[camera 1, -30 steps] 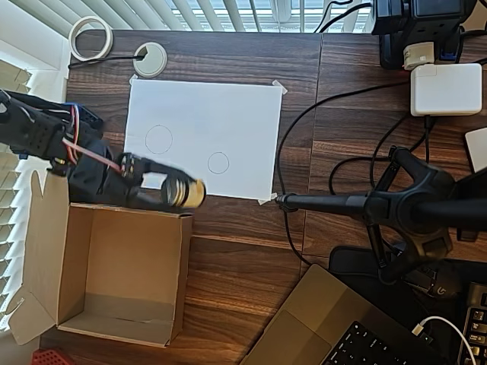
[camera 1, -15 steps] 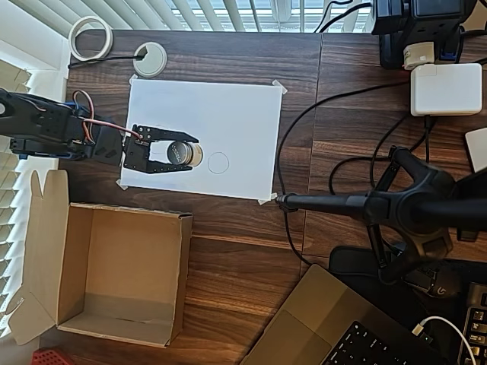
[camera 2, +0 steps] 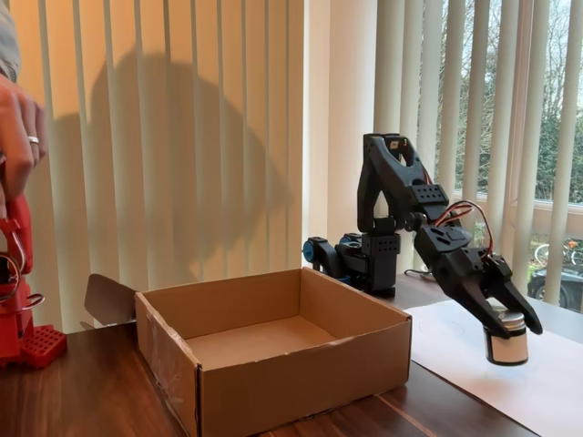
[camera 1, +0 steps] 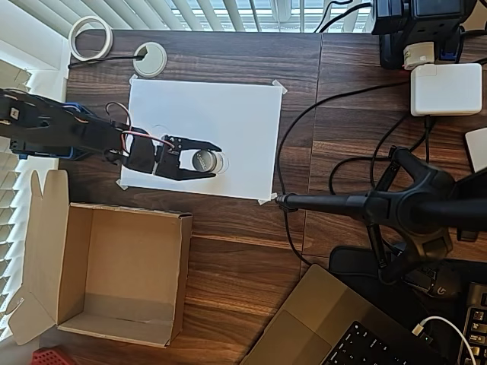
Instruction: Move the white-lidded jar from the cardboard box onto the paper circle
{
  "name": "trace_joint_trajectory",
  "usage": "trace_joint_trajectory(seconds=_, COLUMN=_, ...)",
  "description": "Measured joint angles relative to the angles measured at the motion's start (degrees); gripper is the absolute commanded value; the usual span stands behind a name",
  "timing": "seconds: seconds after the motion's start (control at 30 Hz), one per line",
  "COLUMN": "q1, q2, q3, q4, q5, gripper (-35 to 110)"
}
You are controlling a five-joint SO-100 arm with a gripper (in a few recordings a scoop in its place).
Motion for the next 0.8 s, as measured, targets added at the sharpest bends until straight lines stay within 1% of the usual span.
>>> trace_joint_trajectory(seconds=0.8, q1=-0.35, q2=-5.45, q3=-1.58, q4=-0.18, q5=-0.35, gripper=5)
